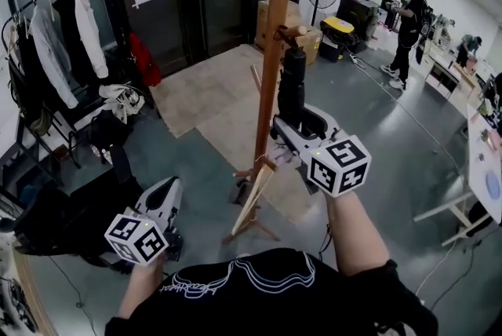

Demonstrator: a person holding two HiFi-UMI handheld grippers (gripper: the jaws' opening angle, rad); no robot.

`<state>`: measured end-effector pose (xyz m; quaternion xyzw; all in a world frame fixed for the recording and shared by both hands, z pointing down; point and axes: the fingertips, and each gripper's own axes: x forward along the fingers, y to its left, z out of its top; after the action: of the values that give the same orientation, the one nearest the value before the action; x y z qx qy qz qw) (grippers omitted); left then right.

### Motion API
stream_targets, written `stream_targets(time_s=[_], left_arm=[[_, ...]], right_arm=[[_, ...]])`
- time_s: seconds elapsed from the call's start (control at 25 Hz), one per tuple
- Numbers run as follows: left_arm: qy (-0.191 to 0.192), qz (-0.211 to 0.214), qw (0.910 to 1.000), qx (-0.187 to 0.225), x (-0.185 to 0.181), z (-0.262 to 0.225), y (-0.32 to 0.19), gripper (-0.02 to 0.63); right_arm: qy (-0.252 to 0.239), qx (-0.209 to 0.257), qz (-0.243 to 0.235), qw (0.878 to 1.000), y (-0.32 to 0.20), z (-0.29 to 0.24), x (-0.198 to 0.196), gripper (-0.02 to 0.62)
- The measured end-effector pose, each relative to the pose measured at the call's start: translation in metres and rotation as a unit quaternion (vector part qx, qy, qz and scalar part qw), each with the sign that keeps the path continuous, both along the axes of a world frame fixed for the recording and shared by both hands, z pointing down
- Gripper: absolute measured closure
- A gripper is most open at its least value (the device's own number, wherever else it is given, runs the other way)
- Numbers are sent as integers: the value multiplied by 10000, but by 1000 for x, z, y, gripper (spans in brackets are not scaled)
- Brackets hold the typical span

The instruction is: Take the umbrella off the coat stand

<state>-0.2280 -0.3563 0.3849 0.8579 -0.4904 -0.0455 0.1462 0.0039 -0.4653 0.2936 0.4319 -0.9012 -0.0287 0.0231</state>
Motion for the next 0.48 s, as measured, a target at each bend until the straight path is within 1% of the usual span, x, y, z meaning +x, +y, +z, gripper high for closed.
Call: stream_targets(time_s=[0.32, 0.48], left_arm=[[6, 126, 9999, 89, 6, -6, 7, 601], [35, 169, 9997, 165, 5, -9, 13, 601]], right_arm=[[-65, 206, 130, 9997, 14, -22, 11, 373], [-96, 322, 149, 9993, 24, -33, 11, 373]])
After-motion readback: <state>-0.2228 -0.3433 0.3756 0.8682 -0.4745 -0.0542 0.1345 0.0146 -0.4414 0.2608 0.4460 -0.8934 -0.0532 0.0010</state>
